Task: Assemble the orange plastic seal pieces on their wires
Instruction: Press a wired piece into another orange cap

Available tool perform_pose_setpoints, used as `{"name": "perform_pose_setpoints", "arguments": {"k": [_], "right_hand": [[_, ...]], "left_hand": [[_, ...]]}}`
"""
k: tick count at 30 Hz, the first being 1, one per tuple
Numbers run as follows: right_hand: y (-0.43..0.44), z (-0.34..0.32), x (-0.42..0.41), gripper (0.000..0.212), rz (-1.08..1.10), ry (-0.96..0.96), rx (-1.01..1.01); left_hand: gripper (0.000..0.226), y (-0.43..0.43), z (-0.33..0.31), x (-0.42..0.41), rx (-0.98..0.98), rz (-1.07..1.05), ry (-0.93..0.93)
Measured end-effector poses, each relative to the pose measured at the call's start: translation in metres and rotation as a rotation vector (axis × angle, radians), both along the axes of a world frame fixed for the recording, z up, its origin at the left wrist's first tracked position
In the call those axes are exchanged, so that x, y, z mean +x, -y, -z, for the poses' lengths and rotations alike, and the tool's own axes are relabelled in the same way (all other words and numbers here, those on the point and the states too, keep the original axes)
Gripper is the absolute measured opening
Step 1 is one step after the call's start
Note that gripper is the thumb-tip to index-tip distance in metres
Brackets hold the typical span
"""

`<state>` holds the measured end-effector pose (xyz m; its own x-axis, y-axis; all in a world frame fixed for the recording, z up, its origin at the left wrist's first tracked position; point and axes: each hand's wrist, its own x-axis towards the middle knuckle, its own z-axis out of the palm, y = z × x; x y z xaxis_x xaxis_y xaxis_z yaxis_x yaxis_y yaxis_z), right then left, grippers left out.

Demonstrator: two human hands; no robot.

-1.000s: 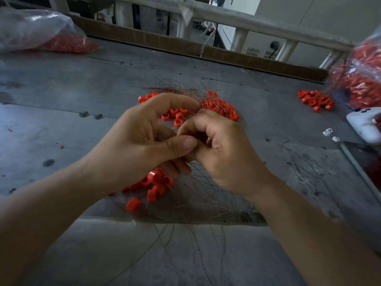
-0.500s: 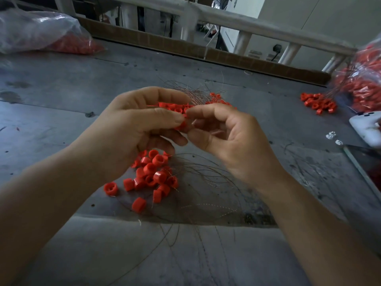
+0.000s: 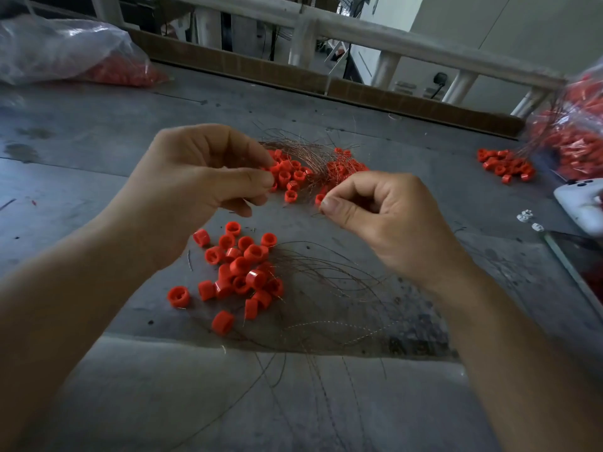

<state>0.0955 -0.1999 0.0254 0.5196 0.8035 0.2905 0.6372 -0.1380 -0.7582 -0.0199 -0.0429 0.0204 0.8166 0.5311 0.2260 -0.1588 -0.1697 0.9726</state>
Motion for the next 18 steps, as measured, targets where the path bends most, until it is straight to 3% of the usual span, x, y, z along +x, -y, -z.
{"name": "perform_pose_setpoints", "arguments": {"k": [4,8,10,14,16,18], "right_hand": [[0.0,0.006,0.002,0.016,-0.02,0.062,-0.215],[-0.001,0.011,0.001,0.021,-0.043,0.101,-0.349],[-0.002,0.011,0.002,0.024,-0.048,0.125,-0.38],[-0.003,0.011,0.002,0.025,-0.071,0.159,-0.439],[-0.004,0.012,0.002,0.023,-0.069,0.173,-0.45],[-0.004,0.012,0.003,0.021,-0.059,0.177,-0.44]], "left_hand": [[0.015,0.0,0.007,0.0,0.43,-0.068,-0.236],[0.017,-0.001,0.012,0.002,0.534,0.017,-0.427],[0.009,-0.002,0.013,0.002,0.519,0.023,-0.453],[0.016,-0.004,0.016,0.005,0.484,-0.042,-0.39],[0.005,-0.006,0.019,0.008,0.544,-0.086,-0.346],[0.015,-0.01,0.024,0.012,0.686,-0.15,-0.345]]}}
